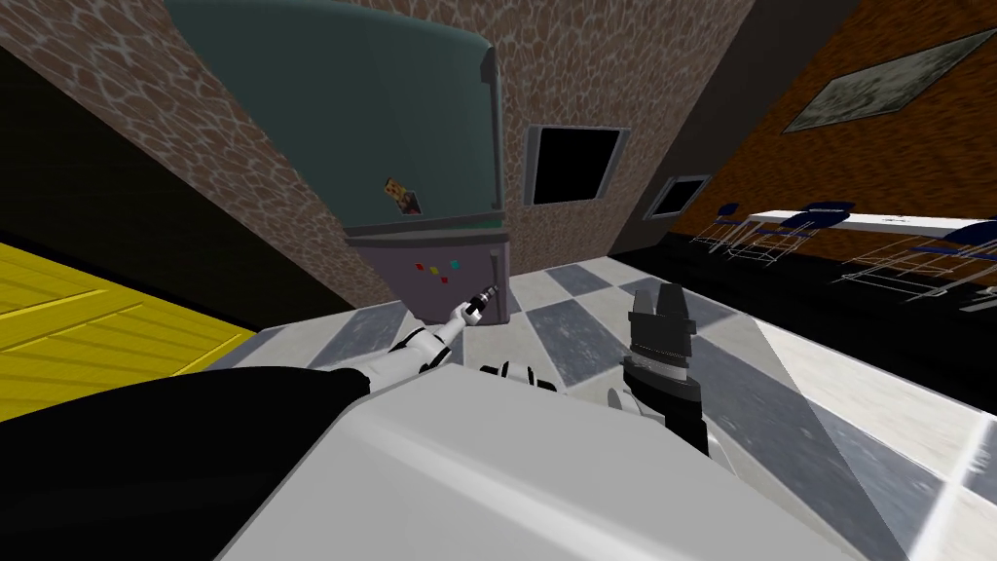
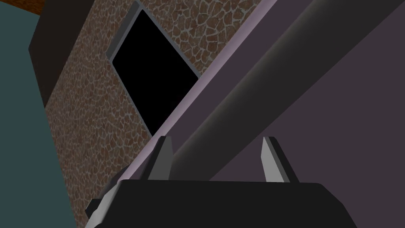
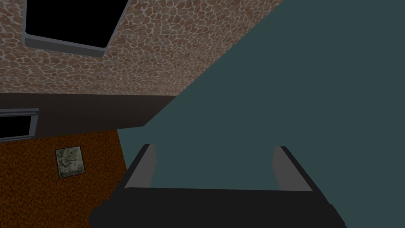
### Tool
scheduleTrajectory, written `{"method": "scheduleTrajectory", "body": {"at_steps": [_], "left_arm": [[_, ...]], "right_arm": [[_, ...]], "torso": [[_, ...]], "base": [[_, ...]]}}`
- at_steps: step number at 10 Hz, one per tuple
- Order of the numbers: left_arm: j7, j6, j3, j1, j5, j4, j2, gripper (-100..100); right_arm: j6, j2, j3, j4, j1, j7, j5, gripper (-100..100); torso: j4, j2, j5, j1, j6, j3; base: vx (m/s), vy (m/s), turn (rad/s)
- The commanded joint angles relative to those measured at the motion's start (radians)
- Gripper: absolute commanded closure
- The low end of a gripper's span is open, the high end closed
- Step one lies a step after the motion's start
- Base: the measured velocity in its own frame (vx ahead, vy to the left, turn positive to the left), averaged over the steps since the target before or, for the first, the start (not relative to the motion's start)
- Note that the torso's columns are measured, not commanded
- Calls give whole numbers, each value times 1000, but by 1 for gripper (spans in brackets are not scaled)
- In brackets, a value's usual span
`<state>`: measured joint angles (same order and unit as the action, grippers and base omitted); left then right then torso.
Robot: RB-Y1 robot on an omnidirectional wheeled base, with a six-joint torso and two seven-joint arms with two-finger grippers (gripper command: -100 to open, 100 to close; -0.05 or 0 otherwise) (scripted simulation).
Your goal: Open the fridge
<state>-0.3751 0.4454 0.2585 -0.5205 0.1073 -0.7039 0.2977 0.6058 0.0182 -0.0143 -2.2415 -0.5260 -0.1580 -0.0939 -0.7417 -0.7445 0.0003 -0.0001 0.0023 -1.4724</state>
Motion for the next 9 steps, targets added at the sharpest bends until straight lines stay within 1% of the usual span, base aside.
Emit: {"method": "scheduleTrajectory", "body": {"at_steps": [1, 2, 3, 4, 5, 7, 8, 9], "left_arm": [[15, 6, 32, 1, 7, -2, -3, 100], [31, 12, 58, -2, 12, -11, -3, 100], [31, 12, 58, -2, 12, -11, -3, 100], [47, 18, 84, -4, 17, -20, -2, 100], [47, 18, 84, -4, 17, -20, -2, 100], [78, 30, 136, -9, 26, -38, 0, 100], [78, 30, 136, -9, 26, -38, 0, 100], [94, 35, 162, -11, 31, -47, 0, 100]], "right_arm": [[0, 0, 0, 0, -1, 0, 0, 0], [0, 0, 0, 0, 0, 0, 0, 0], [0, 0, 0, 0, 0, 0, 0, 0], [0, 0, 0, 0, 0, 0, 0, 0], [0, 0, 0, 0, 0, 0, 0, 0], [0, 0, 0, 0, 0, 0, 0, 0], [0, 0, 0, 0, 0, 0, 0, 0], [0, 0, 0, 0, 0, 0, 0, 0]], "torso": [[-1, 10, -2, -4, -3, -5], [1, 8, -1, -1, -2, -5], [2, 4, 1, 1, 1, -2], [1, 4, 0, 2, -2, -2], [1, 3, 1, 3, -4, -1], [0, 4, 0, 5, -7, -2], [0, 2, 0, 5, -6, -1], [-1, 5, 0, 3, -8, -2]], "base": [[-179, 118, -60], [-242, 166, -97], [-228, 173, -57], [-239, 193, -76], [-229, 179, -66], [-252, 190, -73], [-223, 156, -53], [-252, 164, -55]]}}
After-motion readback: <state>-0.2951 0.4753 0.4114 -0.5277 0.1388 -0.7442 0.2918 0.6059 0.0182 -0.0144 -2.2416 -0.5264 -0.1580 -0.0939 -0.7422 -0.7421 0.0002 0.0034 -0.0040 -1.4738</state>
